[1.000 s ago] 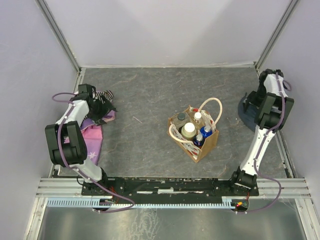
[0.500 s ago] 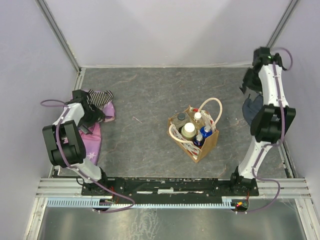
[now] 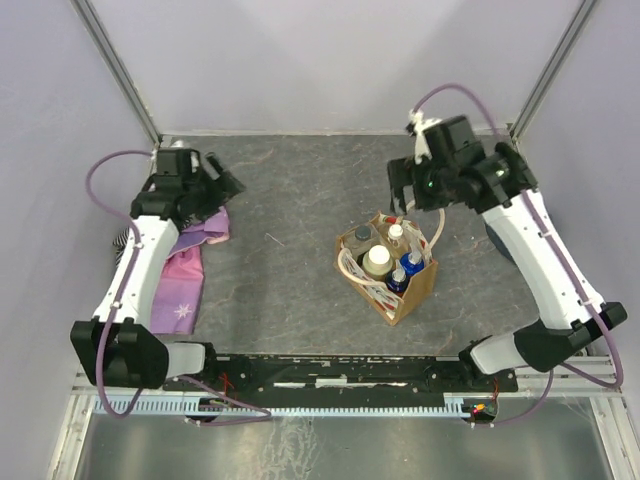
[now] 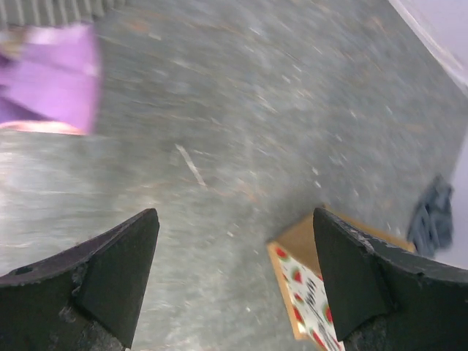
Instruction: Take the personal care products out of the canvas bag
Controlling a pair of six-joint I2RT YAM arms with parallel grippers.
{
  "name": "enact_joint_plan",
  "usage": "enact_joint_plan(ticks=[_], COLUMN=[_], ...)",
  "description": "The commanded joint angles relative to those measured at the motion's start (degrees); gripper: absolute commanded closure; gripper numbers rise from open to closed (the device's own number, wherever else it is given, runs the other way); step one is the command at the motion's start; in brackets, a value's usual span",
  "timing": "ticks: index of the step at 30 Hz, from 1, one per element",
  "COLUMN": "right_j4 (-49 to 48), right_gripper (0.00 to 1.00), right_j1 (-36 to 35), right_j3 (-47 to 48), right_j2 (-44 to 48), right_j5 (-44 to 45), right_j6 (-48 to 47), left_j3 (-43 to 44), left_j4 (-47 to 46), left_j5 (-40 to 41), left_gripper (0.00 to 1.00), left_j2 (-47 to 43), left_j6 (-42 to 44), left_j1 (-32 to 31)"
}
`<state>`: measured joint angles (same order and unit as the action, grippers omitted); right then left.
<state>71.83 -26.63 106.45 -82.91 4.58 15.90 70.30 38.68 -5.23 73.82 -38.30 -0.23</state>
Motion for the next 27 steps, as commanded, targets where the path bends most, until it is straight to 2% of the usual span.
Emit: enact_joint_plan(ticks=[1, 4, 6, 8, 13, 17, 27], right_j4=[-1.1, -4.13, -6.51, -8.56, -14.4, -16.66, -21.71], right_gripper=[0.02, 0.07, 0.11, 0.17, 0.15, 0.15, 0.13], right_j1=[-3.37, -4.16, -4.22, -4.3, -4.41, -4.44, -4.31], right_j3=[-10.24, -16.4, -19.8, -21.86, -25.83, -25.87, -27.65], right_j2=[2.27, 3.6, 3.89, 3.29, 1.01, -1.35, -7.64], right_j5=[-4.81, -6.42, -5.24, -4.42, -3.96, -3.74, 2.01], right_j6=[-2.35, -2.54, -2.82, -3.69, -6.19, -6.19, -6.63], left_j3=[3.14, 5.62, 7.78, 9.34, 13.3, 17.18, 15.13], left_j4=[-2.75, -3.54, -2.97, -2.89, -4.15, -1.24, 0.35], left_j5=[-6.07, -1.73, 0.49, 1.77, 3.98, 6.11, 6.5], left_gripper=[0.11, 0.15, 0.16, 0.17, 0.17, 0.16, 0.16], left_j2=[0.05, 2.0, 4.6, 7.07, 11.82, 14.69, 12.44], left_j6=[-3.79, -5.09, -5.84, -6.35, -7.6, -7.23, -8.33], left_j1=[-12.67, -24.77, -30.31, -34.18, -41.62, -44.74, -46.83])
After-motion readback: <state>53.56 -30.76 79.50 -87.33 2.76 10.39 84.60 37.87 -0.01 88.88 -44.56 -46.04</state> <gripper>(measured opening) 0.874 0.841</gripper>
